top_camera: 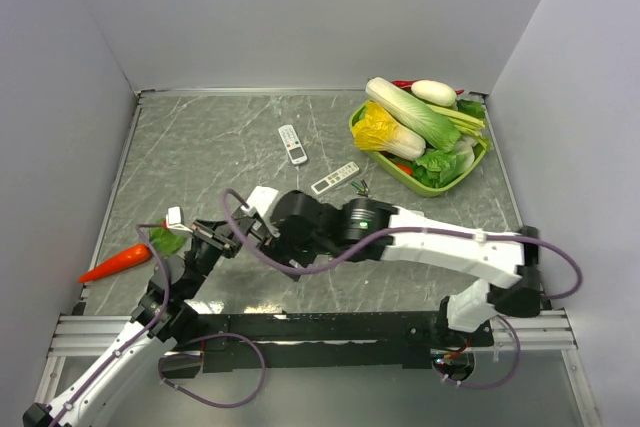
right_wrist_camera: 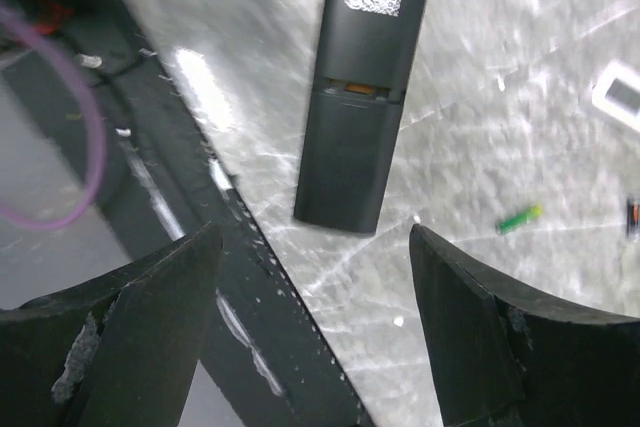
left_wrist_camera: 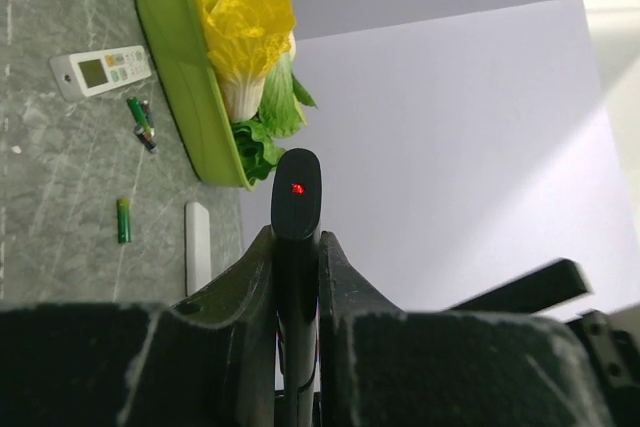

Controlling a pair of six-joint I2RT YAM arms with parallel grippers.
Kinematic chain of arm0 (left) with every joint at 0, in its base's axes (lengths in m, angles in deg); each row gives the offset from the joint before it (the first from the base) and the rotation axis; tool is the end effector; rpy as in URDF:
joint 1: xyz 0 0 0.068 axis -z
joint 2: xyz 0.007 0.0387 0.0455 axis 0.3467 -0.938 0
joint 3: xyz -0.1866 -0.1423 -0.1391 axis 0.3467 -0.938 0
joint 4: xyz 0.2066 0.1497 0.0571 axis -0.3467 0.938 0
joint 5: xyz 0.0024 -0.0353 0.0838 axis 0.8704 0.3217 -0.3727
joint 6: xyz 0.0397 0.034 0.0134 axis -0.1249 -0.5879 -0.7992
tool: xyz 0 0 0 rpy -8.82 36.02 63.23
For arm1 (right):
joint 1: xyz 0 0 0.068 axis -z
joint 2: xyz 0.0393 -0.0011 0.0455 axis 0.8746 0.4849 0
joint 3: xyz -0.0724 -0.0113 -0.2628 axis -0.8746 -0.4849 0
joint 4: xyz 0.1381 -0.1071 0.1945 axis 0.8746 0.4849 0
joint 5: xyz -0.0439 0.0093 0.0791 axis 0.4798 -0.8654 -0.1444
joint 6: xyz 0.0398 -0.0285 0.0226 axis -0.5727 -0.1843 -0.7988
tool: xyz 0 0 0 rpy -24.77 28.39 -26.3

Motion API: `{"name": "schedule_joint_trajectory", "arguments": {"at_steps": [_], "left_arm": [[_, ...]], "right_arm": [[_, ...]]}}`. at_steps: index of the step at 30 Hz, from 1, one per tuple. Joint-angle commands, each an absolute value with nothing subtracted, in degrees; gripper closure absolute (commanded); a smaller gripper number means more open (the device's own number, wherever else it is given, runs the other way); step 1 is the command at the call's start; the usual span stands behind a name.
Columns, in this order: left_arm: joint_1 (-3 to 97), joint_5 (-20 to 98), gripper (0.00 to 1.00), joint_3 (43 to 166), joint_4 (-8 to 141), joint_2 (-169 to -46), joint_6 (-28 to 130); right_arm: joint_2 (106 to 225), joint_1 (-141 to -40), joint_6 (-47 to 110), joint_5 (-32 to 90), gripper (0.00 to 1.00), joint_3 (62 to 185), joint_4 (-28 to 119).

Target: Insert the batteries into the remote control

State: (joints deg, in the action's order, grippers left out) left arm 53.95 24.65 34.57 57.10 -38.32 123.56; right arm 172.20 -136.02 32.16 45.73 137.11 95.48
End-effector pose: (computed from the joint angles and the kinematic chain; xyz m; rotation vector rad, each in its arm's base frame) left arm 0.0979 -0.0609 0.1982 -0.7890 1.4588 -1.5628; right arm 0.0896 0.3118 0.3619 -1.3251 2.0698 0.4439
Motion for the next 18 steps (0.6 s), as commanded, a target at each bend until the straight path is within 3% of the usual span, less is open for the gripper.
{"name": "schedule_joint_trajectory", "arguments": {"at_steps": [1, 11, 18], "left_arm": [[53.86, 26.67, 0.99, 35.21, 58.25, -39.18, 125.55], [53.86, 31.15, 0.99, 38.99, 58.17, -43.22, 125.21], [53.86, 33.35, 0.99, 39.96, 55.89, -45.59, 125.47]], "right_arm": [[160.99, -134.47, 42.98, 38.73, 0.18, 132.75, 88.99], [145.87, -128.76, 68.29, 10.35, 0.18, 112.72, 73.86], [152.18, -128.23, 78.67, 8.04, 0.2, 115.42, 77.53]]}}
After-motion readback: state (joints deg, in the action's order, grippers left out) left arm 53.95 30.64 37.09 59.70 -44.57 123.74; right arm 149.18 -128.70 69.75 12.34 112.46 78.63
